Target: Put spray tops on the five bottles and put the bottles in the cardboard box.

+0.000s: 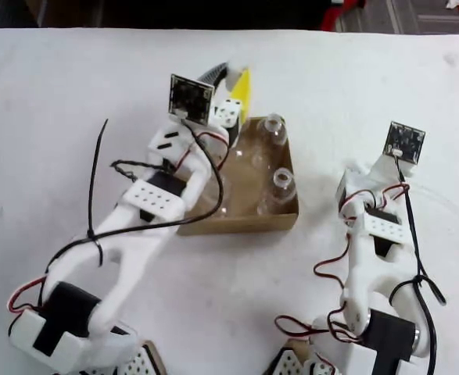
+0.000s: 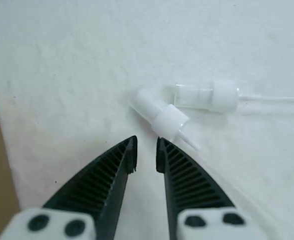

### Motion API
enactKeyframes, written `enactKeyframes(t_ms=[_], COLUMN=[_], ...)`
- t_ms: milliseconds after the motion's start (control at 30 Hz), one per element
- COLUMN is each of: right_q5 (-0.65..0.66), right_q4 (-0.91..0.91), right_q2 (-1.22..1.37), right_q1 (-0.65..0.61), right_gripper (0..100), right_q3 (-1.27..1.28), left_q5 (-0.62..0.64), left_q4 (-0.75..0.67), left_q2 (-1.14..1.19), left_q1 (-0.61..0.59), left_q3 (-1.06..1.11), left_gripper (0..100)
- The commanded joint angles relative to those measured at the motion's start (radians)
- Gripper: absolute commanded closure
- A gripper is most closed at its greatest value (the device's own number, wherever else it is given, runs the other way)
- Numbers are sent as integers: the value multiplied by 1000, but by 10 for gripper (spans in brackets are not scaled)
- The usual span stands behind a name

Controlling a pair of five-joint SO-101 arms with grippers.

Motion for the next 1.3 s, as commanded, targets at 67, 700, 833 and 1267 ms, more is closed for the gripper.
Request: enactKeyframes(t_ms=[67,700,833,1267], right_q5=[6,6,6,6], right_q4=[-24,-24,-24,-24], right_q2=[-2,-2,-2,-2], right_q1=[5,5,5,5], right_gripper=[947,947,947,947], right_q3=[-34,-35,-35,-35], left_q5=[-12,49,52,61], left_q4=[-18,-14,-14,114], left_q2=[50,105,105,-15], left_q1=[-2,-12,-13,-4], left_q3=[-20,-20,-21,-78], left_gripper=[976,868,869,869])
